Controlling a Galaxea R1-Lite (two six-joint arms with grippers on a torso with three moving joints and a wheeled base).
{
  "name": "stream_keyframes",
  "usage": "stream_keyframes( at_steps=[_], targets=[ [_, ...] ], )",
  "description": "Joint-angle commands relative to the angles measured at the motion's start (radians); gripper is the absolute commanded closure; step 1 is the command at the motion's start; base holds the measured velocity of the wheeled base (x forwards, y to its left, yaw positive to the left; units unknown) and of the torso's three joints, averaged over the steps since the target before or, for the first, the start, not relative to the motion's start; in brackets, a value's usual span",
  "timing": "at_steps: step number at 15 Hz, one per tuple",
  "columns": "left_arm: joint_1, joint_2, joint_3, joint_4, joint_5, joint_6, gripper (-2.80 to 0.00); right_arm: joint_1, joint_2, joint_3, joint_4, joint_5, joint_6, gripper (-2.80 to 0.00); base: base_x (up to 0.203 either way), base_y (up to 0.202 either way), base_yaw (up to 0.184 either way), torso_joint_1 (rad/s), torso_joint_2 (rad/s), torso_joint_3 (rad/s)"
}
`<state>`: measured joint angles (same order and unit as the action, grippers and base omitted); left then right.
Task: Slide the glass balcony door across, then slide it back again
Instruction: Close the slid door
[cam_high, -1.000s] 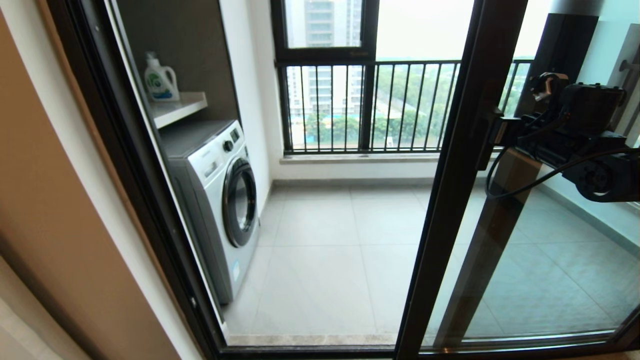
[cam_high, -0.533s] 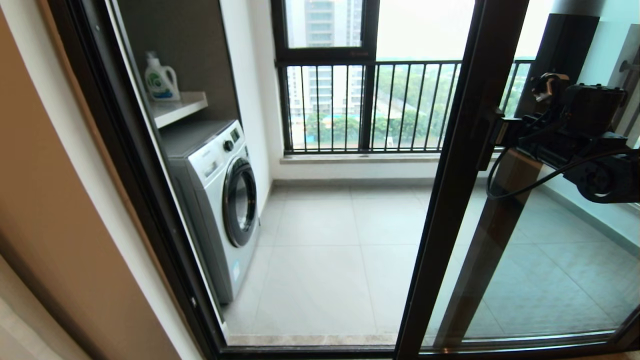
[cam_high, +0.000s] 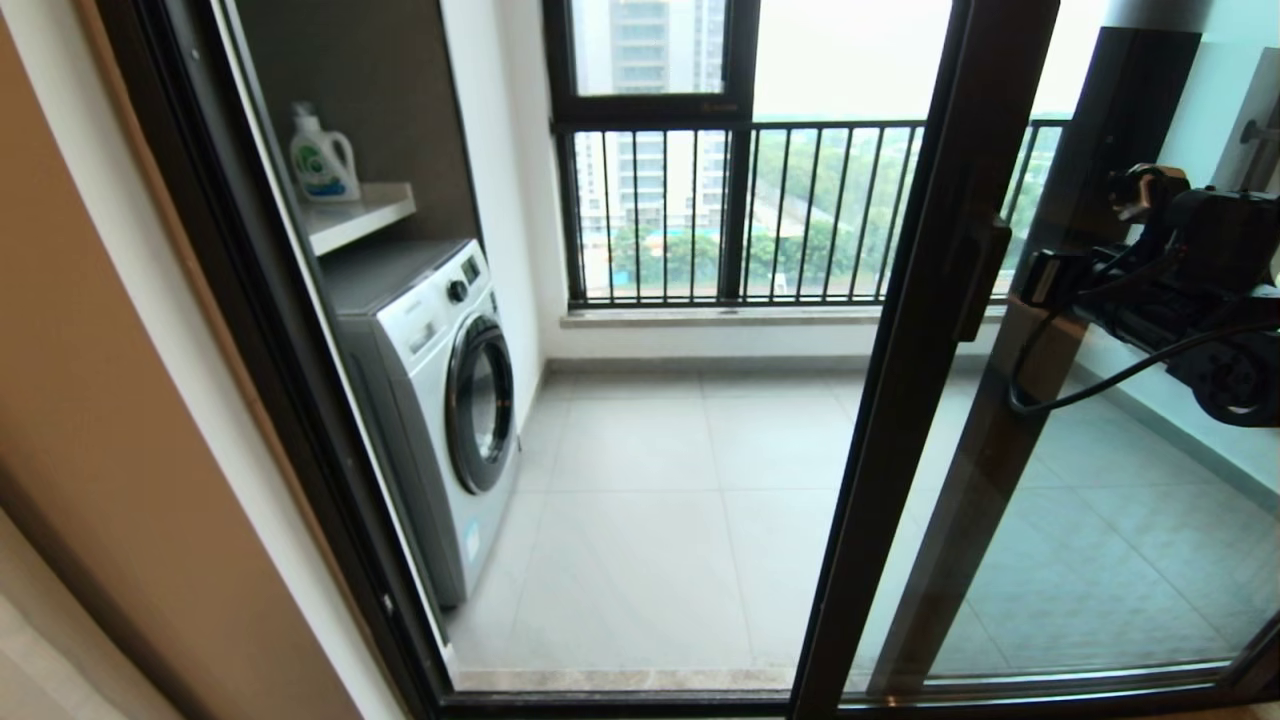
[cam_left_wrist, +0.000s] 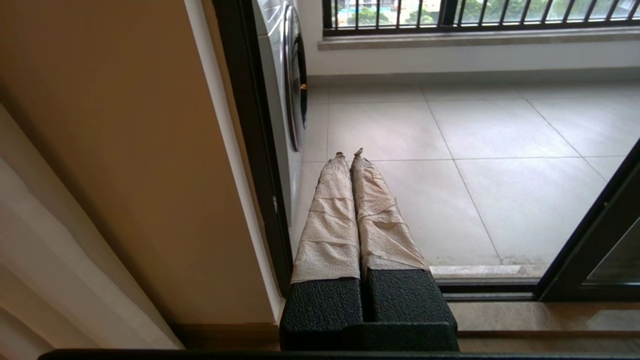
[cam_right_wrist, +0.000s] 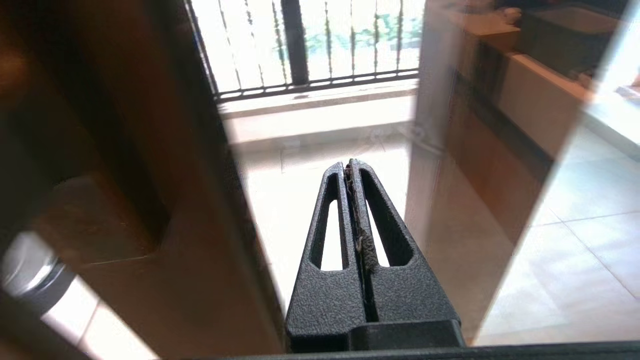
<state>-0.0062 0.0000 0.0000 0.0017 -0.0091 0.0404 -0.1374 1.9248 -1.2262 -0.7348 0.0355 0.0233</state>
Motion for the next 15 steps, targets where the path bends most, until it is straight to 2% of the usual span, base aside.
stream_keyframes(
  at_steps=[1,8,15],
  targets=[
    [0.000,0.002,0.000,0.000,0.000,0.001,0.00,-0.008,-0.009,-0.006,-0.005,0.001,0.000,0.00,0.000,0.000,0.000,0.000,0.00,0.000],
    [0.000,0.002,0.000,0.000,0.000,0.001,0.00,0.045,-0.006,-0.008,-0.005,0.003,0.030,0.00,0.000,0.000,0.000,0.000,0.00,0.000],
    [0.000,0.002,0.000,0.000,0.000,0.001,0.00,0.073,0.020,-0.072,-0.002,-0.005,0.038,0.00,0.000,0.000,0.000,0.000,0.00,0.000]
  ],
)
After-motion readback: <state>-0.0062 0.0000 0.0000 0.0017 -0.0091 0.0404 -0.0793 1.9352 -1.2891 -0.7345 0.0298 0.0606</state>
